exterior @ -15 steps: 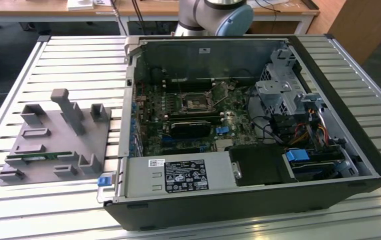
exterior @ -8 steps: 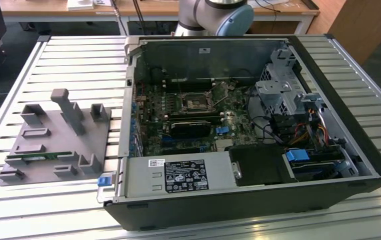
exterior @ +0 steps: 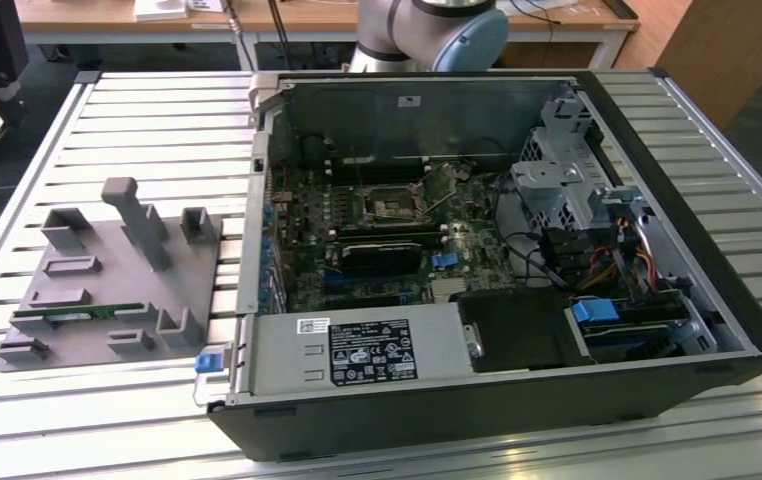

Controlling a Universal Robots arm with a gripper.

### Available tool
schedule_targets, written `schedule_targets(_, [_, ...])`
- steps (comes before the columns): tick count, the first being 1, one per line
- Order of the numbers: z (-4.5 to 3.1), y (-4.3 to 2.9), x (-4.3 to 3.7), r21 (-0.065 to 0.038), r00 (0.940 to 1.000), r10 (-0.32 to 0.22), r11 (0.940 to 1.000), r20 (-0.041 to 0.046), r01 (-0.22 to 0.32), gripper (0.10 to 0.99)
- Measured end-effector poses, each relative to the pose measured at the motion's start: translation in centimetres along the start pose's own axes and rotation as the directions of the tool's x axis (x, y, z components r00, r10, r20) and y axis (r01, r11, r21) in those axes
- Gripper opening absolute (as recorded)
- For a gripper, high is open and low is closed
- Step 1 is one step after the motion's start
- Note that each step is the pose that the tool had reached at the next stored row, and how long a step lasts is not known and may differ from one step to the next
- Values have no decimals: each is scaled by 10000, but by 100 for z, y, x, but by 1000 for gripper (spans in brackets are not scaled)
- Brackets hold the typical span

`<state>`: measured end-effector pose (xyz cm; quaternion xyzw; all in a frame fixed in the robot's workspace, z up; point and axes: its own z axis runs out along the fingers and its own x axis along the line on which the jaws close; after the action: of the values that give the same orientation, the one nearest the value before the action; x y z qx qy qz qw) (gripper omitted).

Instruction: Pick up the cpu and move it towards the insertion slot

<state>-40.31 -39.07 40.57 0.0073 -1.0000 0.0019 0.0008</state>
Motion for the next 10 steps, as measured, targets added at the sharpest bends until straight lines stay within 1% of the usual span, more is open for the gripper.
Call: schedule_targets(10, [0,-2,-130,-1,10000,0,10000,0,0,545])
